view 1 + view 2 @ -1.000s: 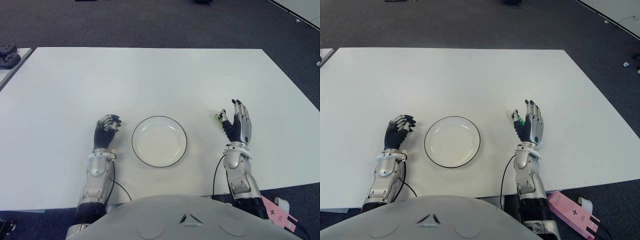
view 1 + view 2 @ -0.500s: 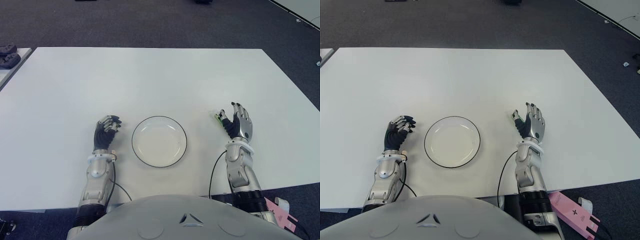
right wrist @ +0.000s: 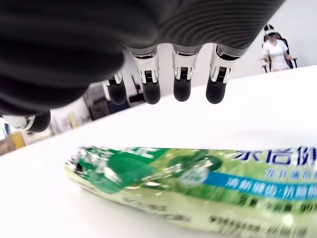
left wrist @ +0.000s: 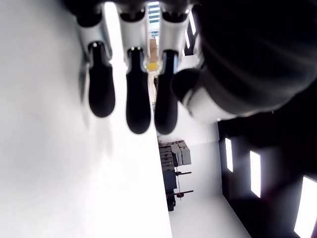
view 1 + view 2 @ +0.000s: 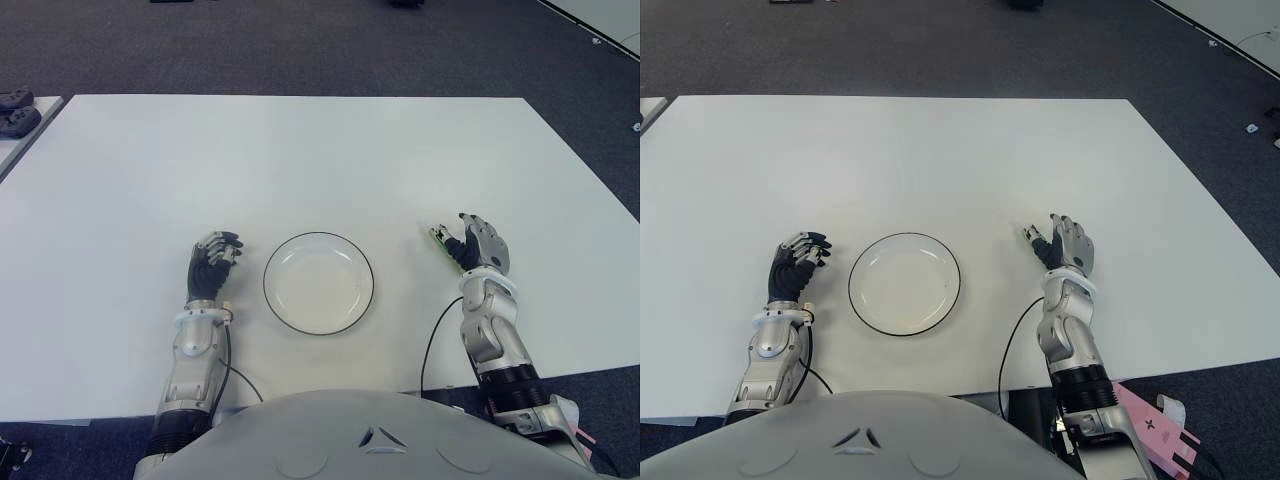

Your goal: Put the toothpaste on the table into the plate.

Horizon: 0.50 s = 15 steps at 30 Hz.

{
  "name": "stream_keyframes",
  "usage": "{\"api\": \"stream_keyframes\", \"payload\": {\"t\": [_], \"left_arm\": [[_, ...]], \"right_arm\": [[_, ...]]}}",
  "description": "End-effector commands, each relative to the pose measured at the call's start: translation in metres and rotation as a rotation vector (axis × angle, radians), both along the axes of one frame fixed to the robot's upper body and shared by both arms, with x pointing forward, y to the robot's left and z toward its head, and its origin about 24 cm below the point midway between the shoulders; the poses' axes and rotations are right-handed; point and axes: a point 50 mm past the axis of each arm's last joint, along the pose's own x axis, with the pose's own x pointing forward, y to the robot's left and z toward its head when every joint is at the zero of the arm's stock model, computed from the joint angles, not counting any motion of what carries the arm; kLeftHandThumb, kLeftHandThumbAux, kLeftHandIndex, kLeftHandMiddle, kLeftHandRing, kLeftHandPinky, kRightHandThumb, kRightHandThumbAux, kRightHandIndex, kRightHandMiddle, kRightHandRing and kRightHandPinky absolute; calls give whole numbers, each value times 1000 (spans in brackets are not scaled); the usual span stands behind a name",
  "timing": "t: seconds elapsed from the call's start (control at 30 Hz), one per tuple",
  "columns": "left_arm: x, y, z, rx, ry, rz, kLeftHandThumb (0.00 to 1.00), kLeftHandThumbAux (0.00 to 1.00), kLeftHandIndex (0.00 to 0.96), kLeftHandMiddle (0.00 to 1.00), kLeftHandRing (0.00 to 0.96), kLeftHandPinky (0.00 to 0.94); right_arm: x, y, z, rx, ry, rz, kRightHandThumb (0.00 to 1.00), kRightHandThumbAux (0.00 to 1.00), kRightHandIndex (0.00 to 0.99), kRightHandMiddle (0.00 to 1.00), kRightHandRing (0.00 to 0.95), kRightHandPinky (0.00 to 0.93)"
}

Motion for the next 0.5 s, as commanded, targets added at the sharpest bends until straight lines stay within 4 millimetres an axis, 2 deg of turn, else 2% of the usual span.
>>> {"api": "stream_keyframes", "payload": {"t": [0.03,0.37,0.5], "left_arm": [[-14,-3,-18,-17,113,10,708,723,433,486,527,543],[-15,-4,-18,-13,117,20,708,723,433,479,526,546],[-16,-4,-18,-10,117,25,708,723,433,481,528,546]], "right_arm": [[7,-1,1,-17,44,9,447,116,0,0,0,0],[23,-1,4,-53,119,16,422,121,0,0,0,0],[31,0,0,-75,167,24,410,127,0,0,0,0]]}}
